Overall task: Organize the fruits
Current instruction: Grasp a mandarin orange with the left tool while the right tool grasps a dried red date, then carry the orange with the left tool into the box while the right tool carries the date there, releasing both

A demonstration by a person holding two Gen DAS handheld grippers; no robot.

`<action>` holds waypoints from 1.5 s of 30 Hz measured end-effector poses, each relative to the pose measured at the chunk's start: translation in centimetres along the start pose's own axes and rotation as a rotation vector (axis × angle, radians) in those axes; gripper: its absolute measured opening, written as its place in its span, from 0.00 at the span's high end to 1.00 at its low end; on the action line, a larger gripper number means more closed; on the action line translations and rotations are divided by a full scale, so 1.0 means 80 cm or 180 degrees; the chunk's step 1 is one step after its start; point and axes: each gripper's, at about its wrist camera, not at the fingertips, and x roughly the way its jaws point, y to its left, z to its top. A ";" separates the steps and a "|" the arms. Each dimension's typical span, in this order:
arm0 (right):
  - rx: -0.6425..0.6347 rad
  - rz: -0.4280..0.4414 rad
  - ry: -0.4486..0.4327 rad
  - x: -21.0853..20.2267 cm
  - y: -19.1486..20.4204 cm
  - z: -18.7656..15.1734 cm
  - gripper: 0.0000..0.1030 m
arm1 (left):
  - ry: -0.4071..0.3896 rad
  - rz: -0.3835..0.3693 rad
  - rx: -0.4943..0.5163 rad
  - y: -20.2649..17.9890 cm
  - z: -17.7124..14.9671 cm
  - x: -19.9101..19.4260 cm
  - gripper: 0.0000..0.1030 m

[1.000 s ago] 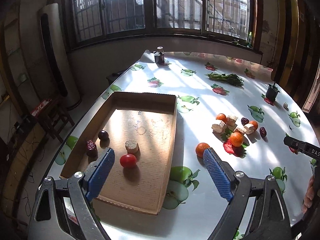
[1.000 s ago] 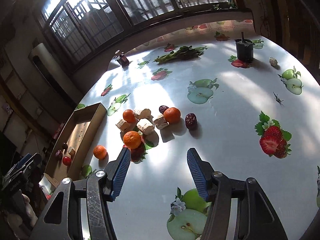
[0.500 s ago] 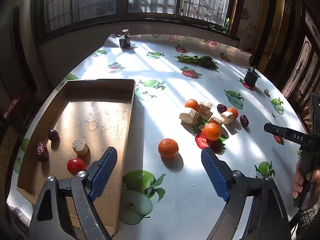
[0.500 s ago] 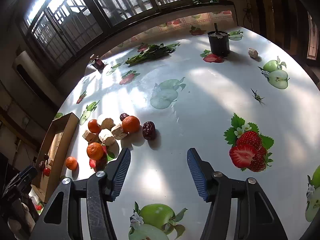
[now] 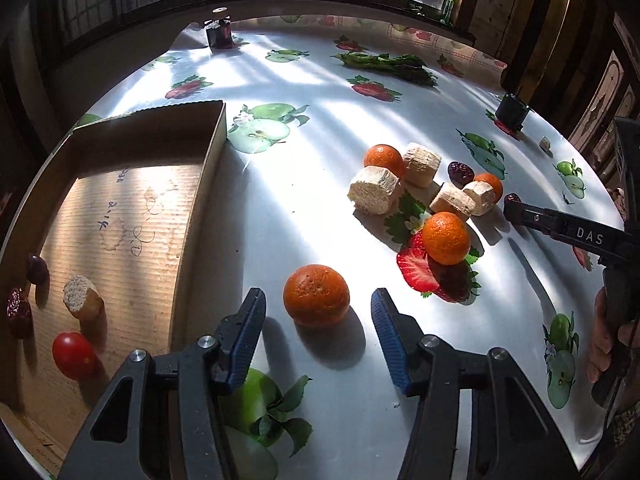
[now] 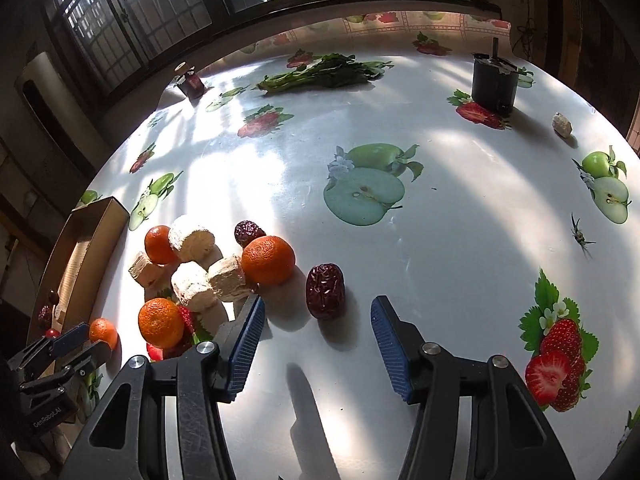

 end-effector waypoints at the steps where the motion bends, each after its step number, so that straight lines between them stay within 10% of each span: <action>1: -0.0012 -0.0009 0.0023 0.005 0.001 0.001 0.53 | -0.0010 0.0014 0.0017 -0.001 -0.001 0.000 0.49; 5: -0.0097 -0.0101 -0.0031 0.009 0.008 0.003 0.60 | -0.0048 0.0021 0.0032 0.002 -0.002 -0.004 0.70; 11: -0.0217 -0.0209 -0.0034 0.008 0.015 -0.002 0.77 | -0.0060 -0.0011 0.0058 0.001 -0.009 -0.010 0.70; 24: -0.0117 -0.0014 -0.0111 -0.061 0.033 -0.025 0.77 | -0.0392 -0.0102 -0.0241 0.038 -0.034 -0.103 0.70; 36: -0.0675 0.0731 -0.0290 -0.164 0.189 -0.036 0.76 | -0.0565 0.0428 -0.0757 0.178 -0.067 -0.166 0.70; 45: -0.1030 0.1197 0.0268 -0.075 0.327 -0.065 0.76 | -0.0326 0.0673 -0.1068 0.265 -0.085 -0.136 0.70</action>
